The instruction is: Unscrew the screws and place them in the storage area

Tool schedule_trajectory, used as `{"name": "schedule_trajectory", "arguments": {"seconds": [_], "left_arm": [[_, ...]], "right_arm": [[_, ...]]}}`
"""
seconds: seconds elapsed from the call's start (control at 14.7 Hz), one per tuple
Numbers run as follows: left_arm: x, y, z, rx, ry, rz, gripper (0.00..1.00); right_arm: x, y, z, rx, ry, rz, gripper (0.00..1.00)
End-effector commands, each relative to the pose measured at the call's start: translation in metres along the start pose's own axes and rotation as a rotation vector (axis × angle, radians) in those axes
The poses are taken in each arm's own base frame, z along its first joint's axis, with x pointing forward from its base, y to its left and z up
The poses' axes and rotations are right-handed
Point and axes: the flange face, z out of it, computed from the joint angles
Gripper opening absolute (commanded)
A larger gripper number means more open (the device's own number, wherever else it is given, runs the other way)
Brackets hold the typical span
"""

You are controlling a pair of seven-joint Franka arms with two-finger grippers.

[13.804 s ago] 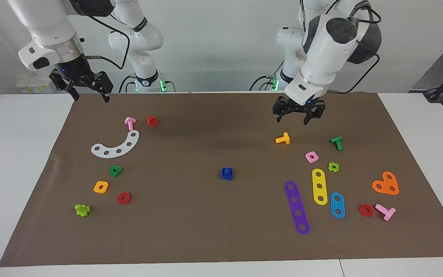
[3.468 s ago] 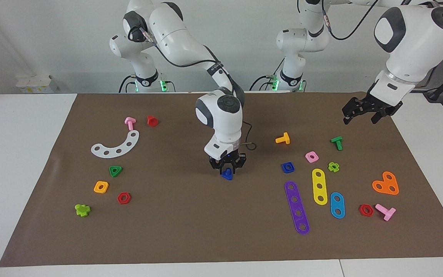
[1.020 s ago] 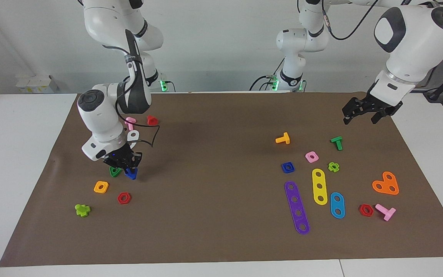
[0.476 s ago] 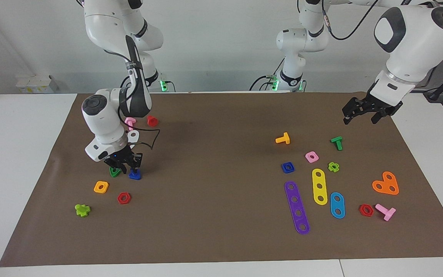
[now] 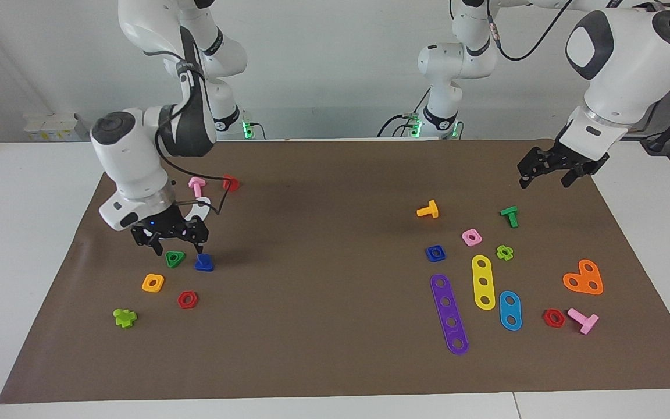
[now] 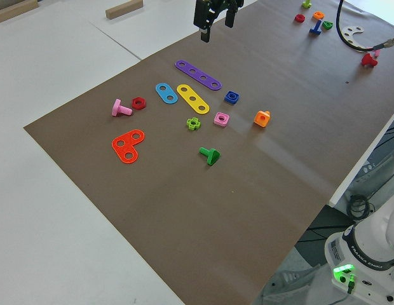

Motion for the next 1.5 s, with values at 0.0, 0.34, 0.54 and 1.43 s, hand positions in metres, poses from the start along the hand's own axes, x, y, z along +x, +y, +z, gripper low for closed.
{"name": "schedule_trajectory", "arguments": {"seconds": [0.0, 0.34, 0.54, 1.43], "left_arm": [[-0.008, -0.003, -0.002, 0.017, 0.014, -0.005, 1.0], [-0.008, -0.003, -0.002, 0.017, 0.014, -0.005, 1.0], [-0.008, -0.003, -0.002, 0.017, 0.014, -0.005, 1.0], [-0.008, -0.003, -0.002, 0.017, 0.014, -0.005, 1.0]], "right_arm": [[-0.004, 0.015, -0.068, -0.021, -0.029, 0.04, 1.0], [-0.047, 0.021, -0.151, -0.01, -0.116, 0.135, 1.0], [-0.054, 0.034, -0.197, -0.03, -0.152, 0.134, 1.0], [-0.073, 0.032, -0.187, -0.032, -0.205, 0.018, 1.0]]}}
